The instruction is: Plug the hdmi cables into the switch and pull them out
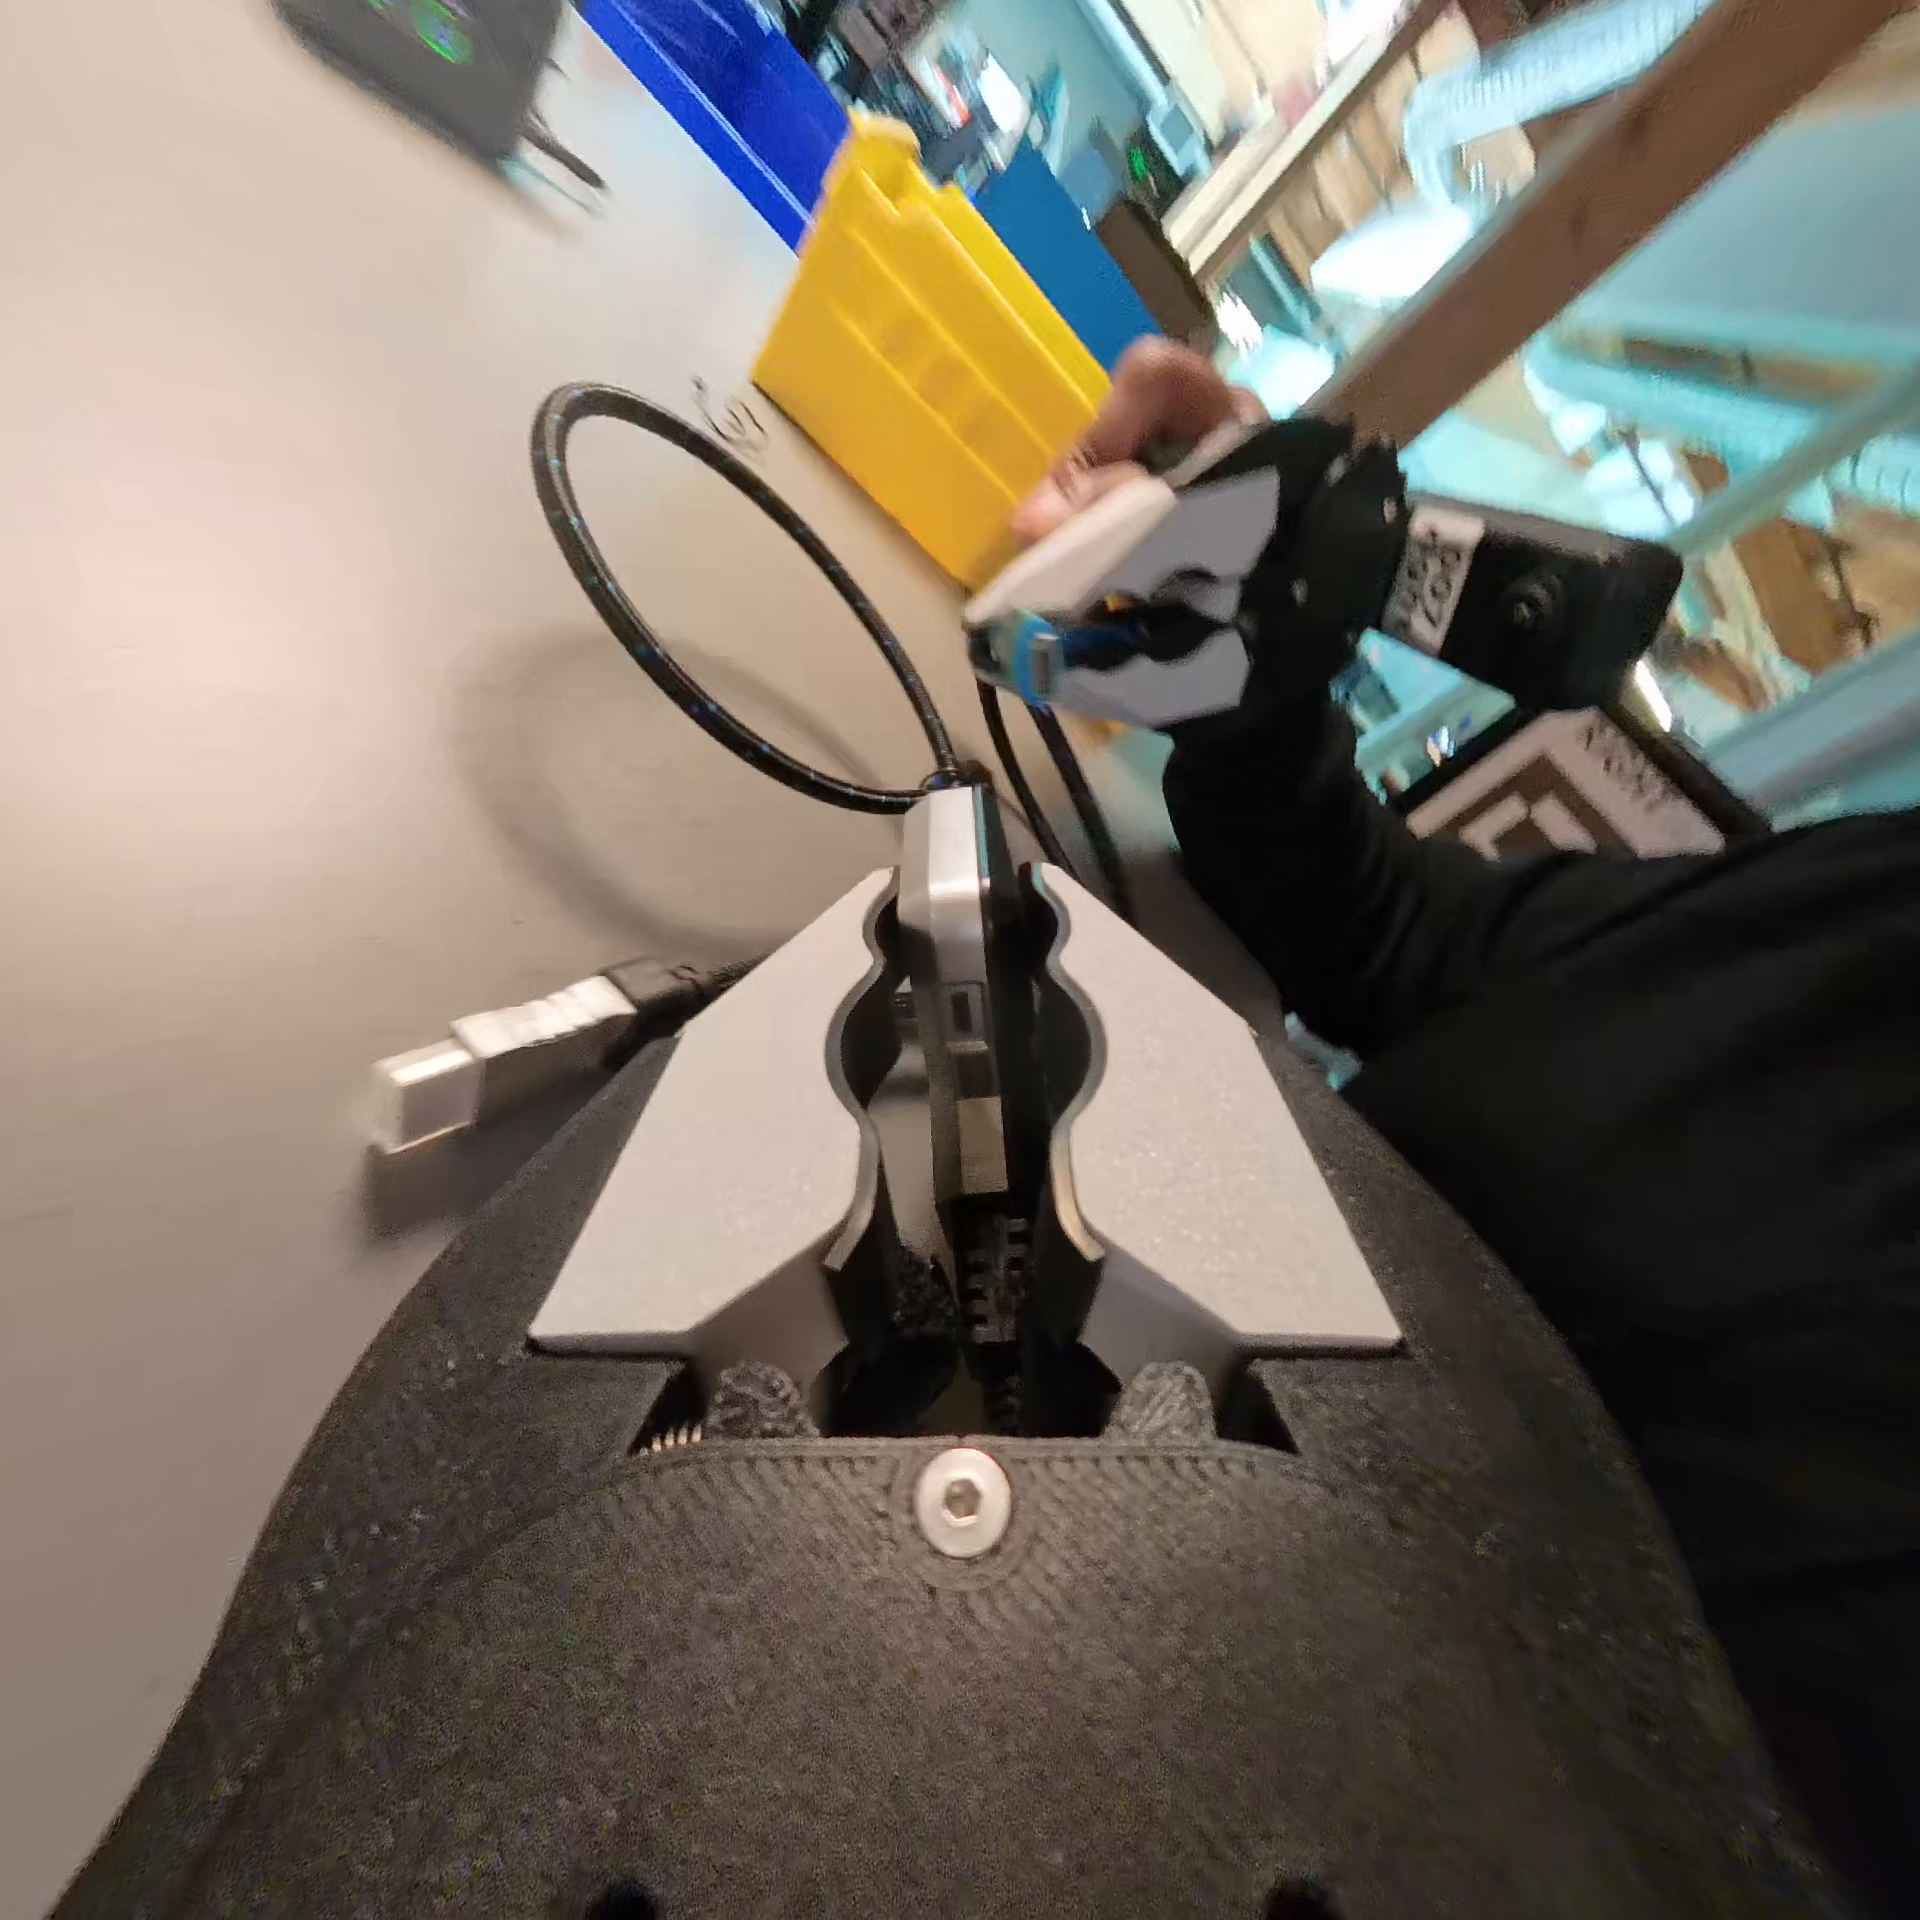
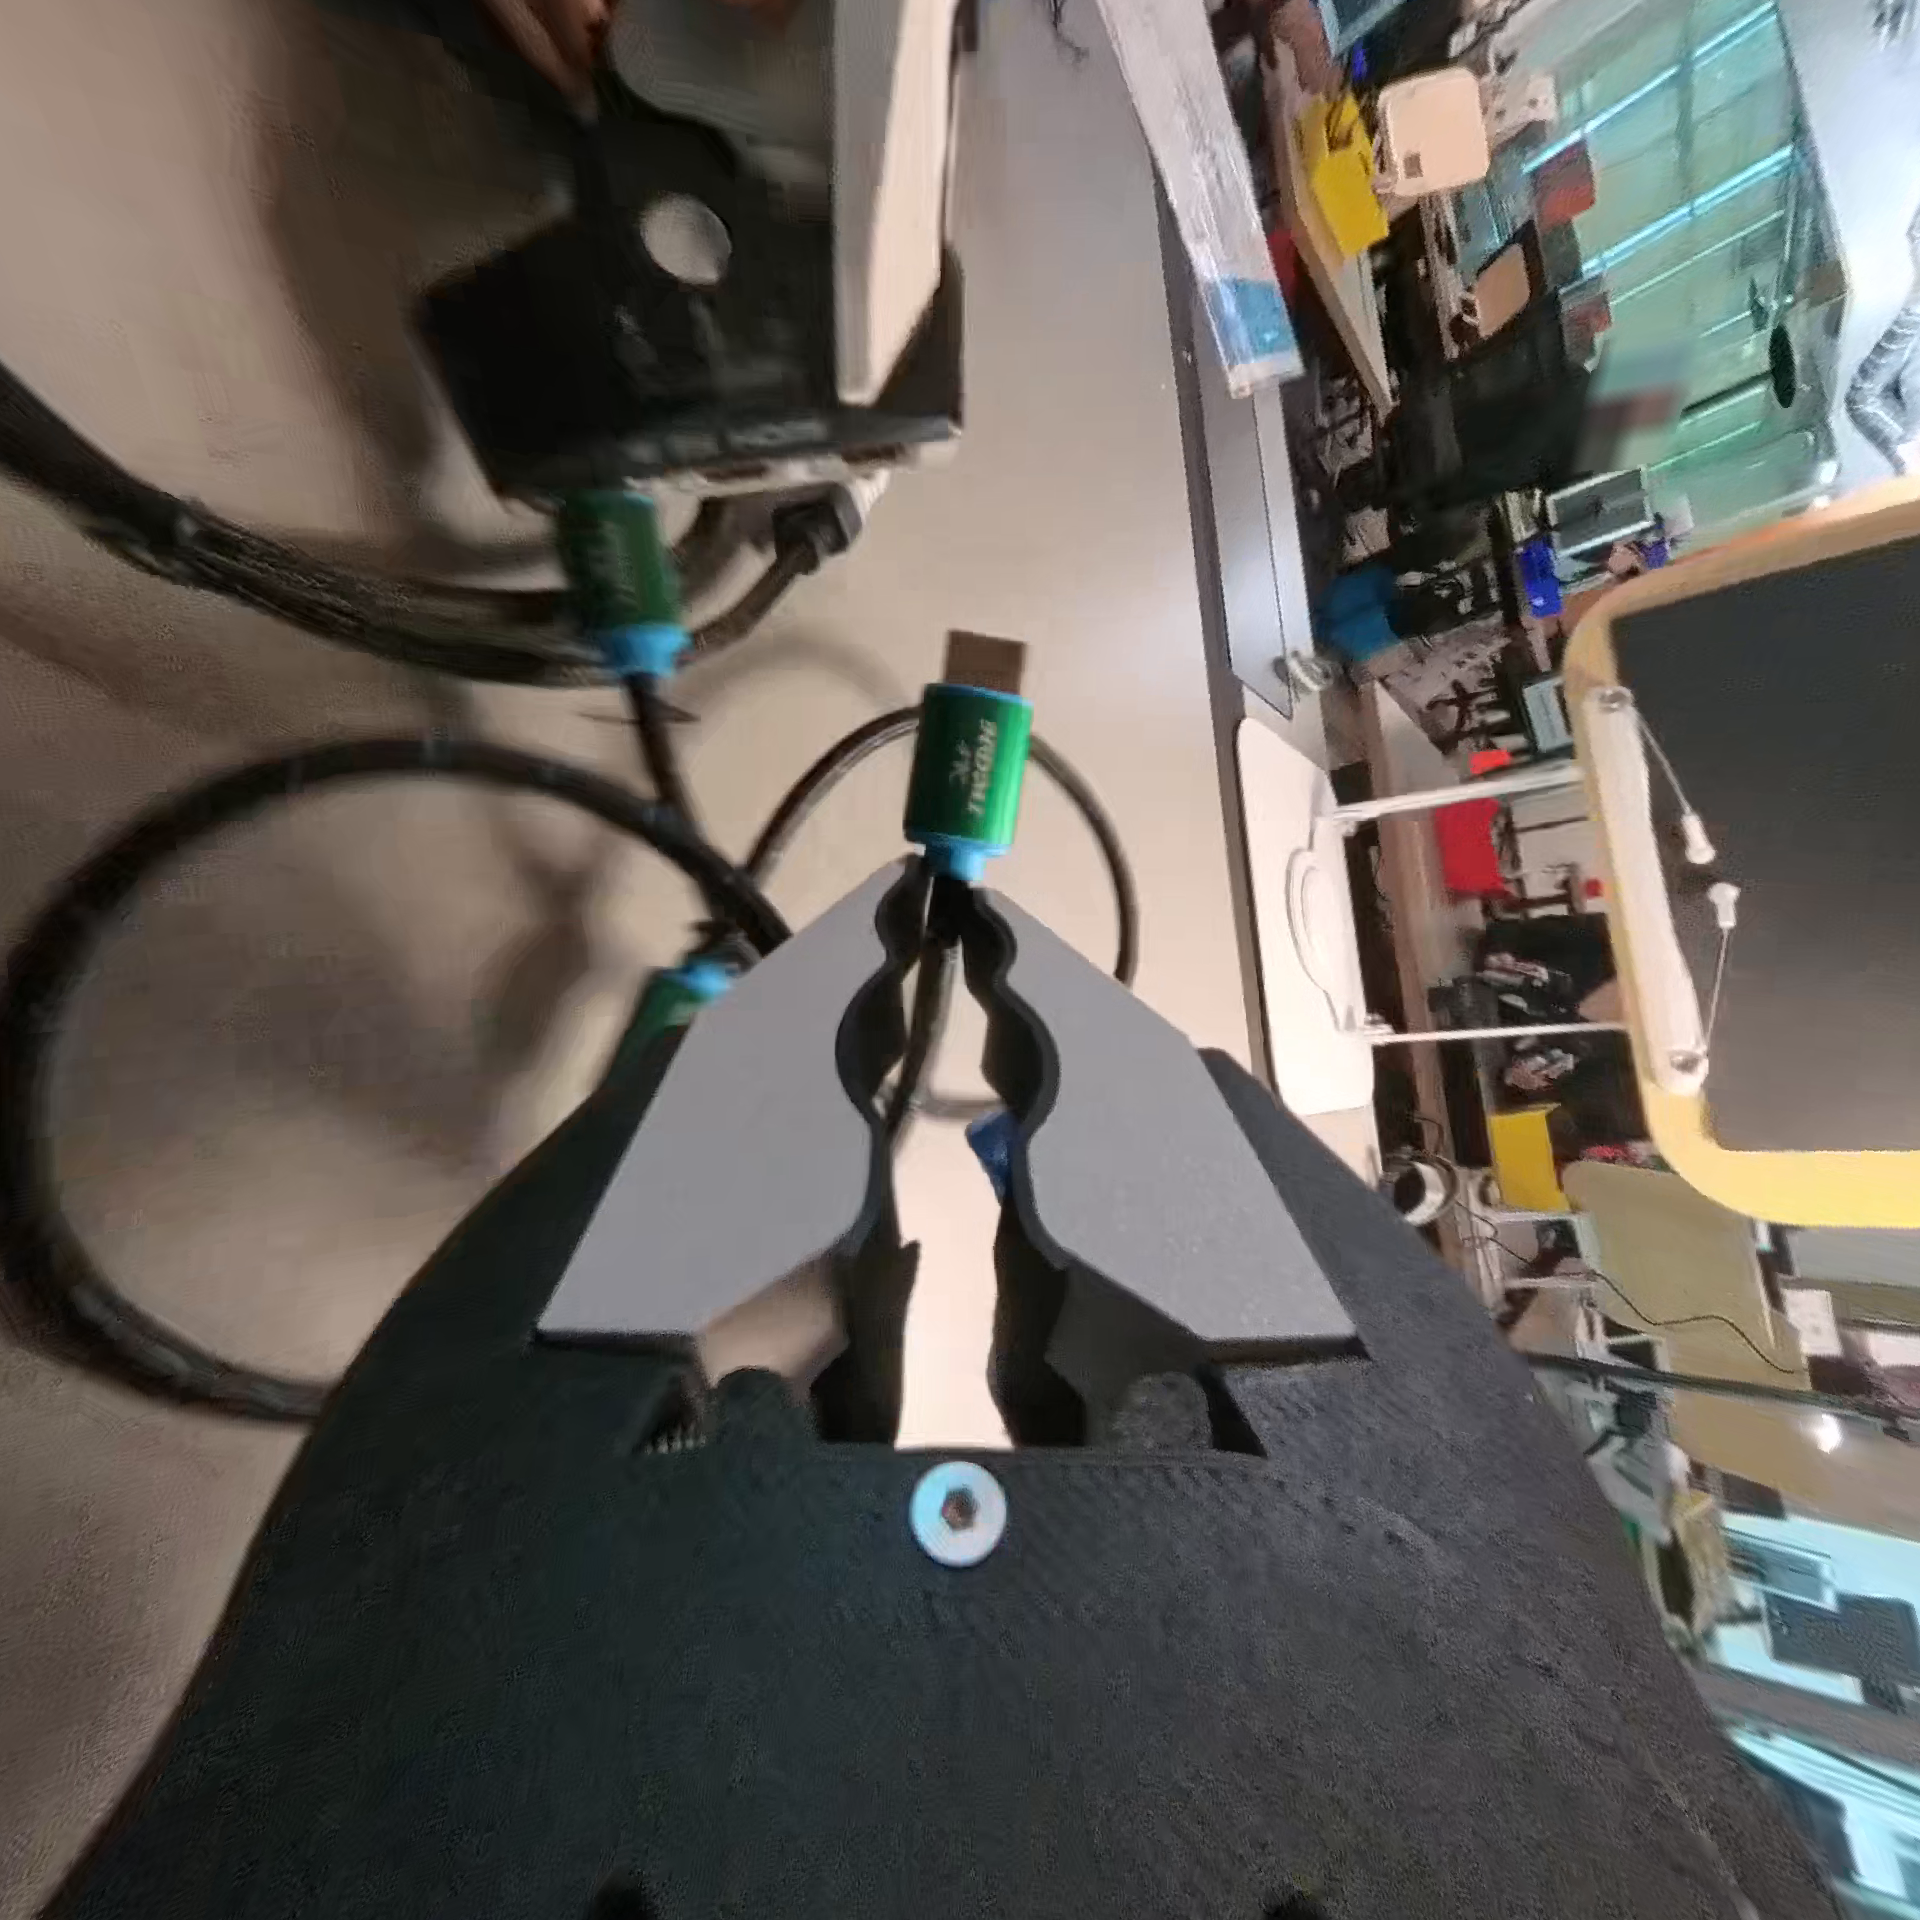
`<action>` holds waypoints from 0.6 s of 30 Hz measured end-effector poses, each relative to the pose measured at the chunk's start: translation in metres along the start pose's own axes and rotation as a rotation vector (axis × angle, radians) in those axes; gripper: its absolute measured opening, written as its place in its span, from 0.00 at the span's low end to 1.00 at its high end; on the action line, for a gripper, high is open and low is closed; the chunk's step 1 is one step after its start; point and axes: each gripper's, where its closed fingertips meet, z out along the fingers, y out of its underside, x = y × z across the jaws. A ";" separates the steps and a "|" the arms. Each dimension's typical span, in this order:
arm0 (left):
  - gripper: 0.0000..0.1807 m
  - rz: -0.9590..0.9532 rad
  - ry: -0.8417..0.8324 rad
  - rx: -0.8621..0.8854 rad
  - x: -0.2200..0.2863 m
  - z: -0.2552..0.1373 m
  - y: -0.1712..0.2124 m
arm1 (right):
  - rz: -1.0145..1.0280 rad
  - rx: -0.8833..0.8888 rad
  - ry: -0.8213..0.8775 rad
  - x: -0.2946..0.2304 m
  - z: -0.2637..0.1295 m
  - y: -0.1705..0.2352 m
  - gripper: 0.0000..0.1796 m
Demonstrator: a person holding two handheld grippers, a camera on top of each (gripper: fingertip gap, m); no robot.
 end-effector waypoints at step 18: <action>0.11 -0.013 -0.019 -0.014 -0.005 0.001 0.002 | 0.279 -0.023 0.535 0.134 -0.195 0.004 0.04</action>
